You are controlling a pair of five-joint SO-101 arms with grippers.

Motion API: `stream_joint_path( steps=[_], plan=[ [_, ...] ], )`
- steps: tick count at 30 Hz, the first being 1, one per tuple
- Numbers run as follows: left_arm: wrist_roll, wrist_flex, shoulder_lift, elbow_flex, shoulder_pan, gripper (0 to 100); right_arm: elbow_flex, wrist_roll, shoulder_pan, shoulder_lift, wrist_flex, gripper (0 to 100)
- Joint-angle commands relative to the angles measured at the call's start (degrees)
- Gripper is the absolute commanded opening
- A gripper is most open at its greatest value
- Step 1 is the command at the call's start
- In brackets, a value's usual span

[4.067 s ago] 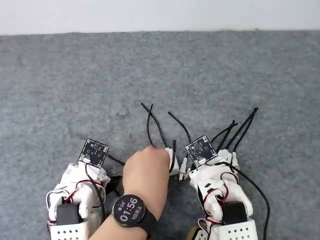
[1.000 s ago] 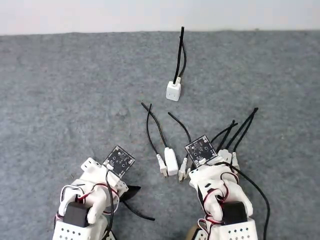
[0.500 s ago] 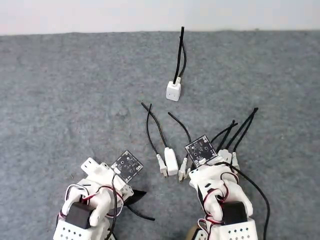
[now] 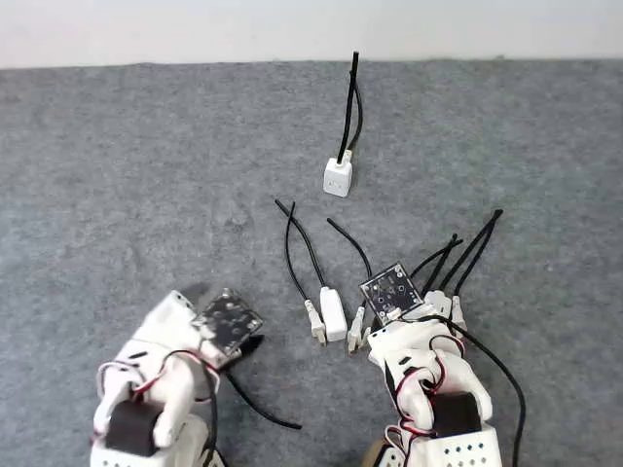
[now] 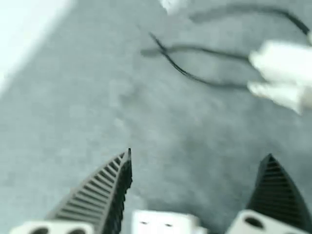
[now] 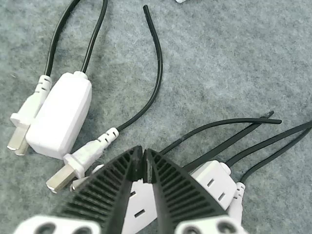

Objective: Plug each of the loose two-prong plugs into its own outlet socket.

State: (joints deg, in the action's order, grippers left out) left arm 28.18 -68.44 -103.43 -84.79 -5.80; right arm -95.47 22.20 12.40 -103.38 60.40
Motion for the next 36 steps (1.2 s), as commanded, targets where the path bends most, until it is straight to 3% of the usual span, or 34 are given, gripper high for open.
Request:
stream_joint_path(
  steps=[1,6,11,15,18,28,32,36],
  plan=[
    [0.6,0.9,-0.5,11.7,3.6,38,-1.0,0.5,-0.5,-0.7,-0.7,1.2],
    [-3.5,0.2,6.3,18.3,6.2,38,-1.0,0.5,-0.5,-0.7,-0.7,1.2],
    [-11.0,6.5,32.5,24.7,9.8,38,-1.0,0.5,-0.5,-0.7,-0.7,1.2],
    [-17.4,6.7,55.3,33.3,11.6,38,-1.0,0.5,-0.5,-0.7,-0.7,1.2],
    [-19.3,7.0,64.8,35.3,12.0,38,-1.0,0.5,-0.6,-0.7,-0.6,1.2],
    [-19.6,16.4,57.8,22.7,10.5,38,1.1,0.5,-0.4,-0.7,0.7,4.3],
    [-19.7,15.1,52.0,19.6,10.3,38,7.6,0.2,0.0,-0.7,2.9,15.7],
    [-22.2,14.3,51.8,19.8,11.6,38,15.7,0.2,0.0,-0.7,7.6,14.3]
  ],
)
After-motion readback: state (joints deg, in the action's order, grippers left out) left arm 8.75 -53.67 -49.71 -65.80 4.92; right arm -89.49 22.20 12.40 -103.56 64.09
